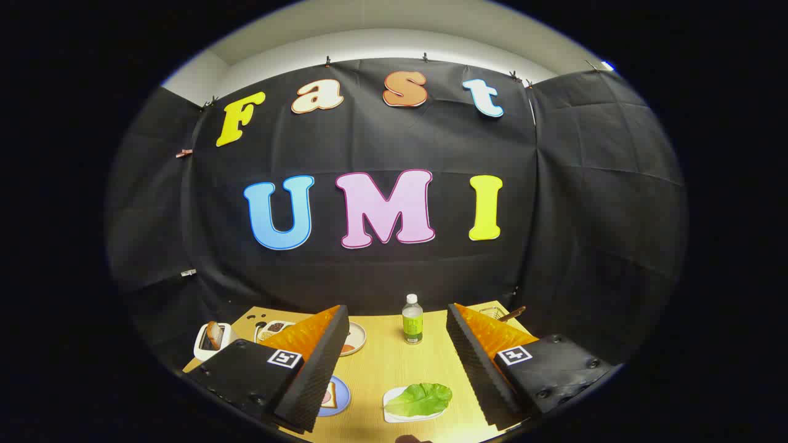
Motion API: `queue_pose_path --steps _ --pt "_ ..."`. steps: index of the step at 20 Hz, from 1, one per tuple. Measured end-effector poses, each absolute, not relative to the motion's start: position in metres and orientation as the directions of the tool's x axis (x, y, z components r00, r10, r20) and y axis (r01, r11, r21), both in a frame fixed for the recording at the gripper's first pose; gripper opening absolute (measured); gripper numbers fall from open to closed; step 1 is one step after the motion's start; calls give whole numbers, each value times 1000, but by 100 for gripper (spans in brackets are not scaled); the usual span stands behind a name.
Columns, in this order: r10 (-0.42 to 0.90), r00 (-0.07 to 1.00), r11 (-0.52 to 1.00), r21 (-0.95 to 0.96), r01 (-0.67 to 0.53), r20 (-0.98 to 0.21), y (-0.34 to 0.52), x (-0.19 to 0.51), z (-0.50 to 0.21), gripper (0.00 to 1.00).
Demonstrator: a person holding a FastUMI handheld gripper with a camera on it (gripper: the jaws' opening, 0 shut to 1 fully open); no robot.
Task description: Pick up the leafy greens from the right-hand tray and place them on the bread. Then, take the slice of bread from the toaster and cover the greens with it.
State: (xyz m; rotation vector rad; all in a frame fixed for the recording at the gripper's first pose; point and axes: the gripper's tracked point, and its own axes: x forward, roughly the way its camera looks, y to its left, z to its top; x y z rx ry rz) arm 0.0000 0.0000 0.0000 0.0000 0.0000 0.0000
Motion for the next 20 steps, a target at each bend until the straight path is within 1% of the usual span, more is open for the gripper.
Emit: queue_pose_path --steps 5,20 --pt "15 1000 1000 -9 -15 1 -2 1 -1 99" --pt "30 998 999 -16 -31 -52 -8 22 -24 99"
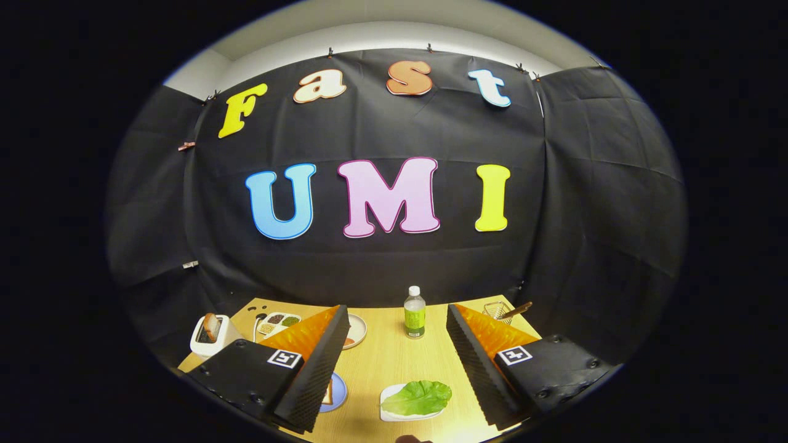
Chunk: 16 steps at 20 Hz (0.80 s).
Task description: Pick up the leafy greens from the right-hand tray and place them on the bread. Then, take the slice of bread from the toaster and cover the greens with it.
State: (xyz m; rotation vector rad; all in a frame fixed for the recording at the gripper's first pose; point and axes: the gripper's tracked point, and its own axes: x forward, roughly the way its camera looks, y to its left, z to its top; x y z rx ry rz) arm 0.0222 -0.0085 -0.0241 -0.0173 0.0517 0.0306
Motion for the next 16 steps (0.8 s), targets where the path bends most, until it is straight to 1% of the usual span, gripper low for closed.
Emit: queue_pose_path --steps 4,6,10,16 --pt "13 996 999 -37 -16 -84 -22 32 -44 99" --pt "14 992 1000 -25 -17 -123 -31 37 -61 99" --pt "5 969 998 -55 -19 -249 -53 54 -115 99" --pt "16 891 996 -70 -54 -453 -81 72 -213 99"
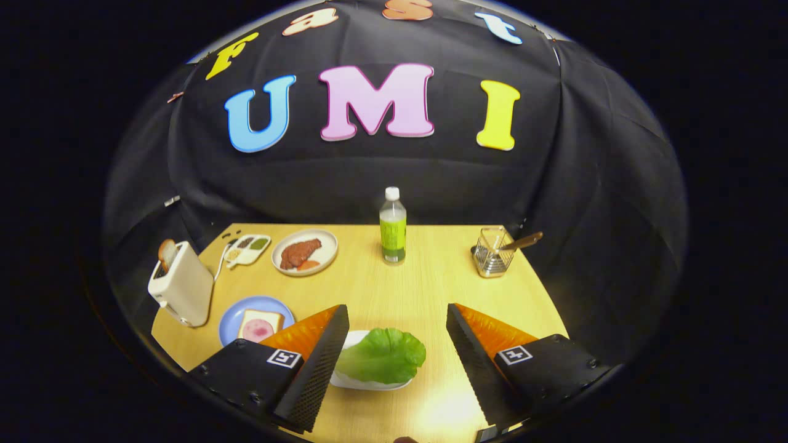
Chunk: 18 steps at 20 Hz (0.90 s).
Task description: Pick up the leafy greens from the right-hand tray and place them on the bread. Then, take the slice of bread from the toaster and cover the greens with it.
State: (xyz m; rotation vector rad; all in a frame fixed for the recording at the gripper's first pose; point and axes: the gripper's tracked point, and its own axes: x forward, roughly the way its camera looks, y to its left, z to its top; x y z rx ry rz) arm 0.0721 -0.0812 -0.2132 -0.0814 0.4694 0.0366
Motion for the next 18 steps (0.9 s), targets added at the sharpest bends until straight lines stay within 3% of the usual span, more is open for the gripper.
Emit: queue_pose_path --steps 9,18 --pt "76 780 988 -56 -141 -622 -69 88 -333 100" --pt "74 675 975 -88 -203 -734 -52 89 -406 99"
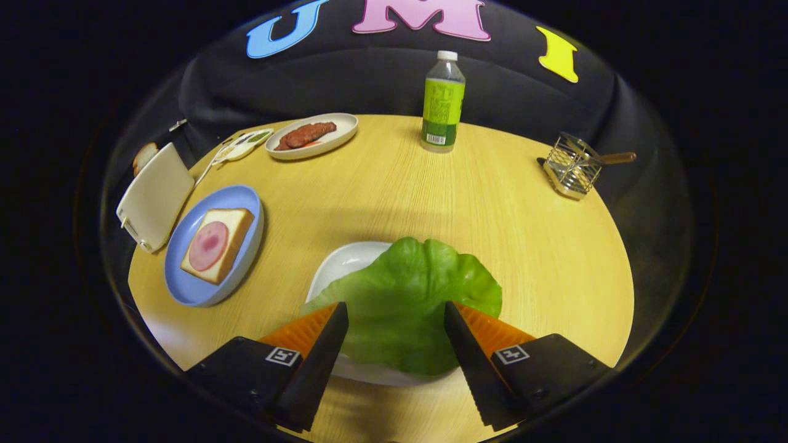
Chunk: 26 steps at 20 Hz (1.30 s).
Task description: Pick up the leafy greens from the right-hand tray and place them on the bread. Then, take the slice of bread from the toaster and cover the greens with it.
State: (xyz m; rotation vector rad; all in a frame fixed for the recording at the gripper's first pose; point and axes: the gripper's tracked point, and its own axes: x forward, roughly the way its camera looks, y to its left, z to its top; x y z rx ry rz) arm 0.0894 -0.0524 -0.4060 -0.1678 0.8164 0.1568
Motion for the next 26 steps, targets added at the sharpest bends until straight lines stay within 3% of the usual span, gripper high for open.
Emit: queue_pose_path --steps 5,8,10,15,16,19,26 --pt "98 670 969 -82 -232 -736 -45 91 -407 97" --pt "112 646 960 -86 -266 -755 -41 88 -409 74" --pt "111 641 962 -79 -260 -760 -42 87 -407 46" --pt "121 624 958 -75 -277 -772 -48 86 -403 44" --pt "130 629 958 -65 -278 -767 -47 87 -405 10" --pt "154 613 955 -43 -294 -775 -46 87 -406 6" --pt "175 641 961 -13 -277 -747 -45 84 -373 6"
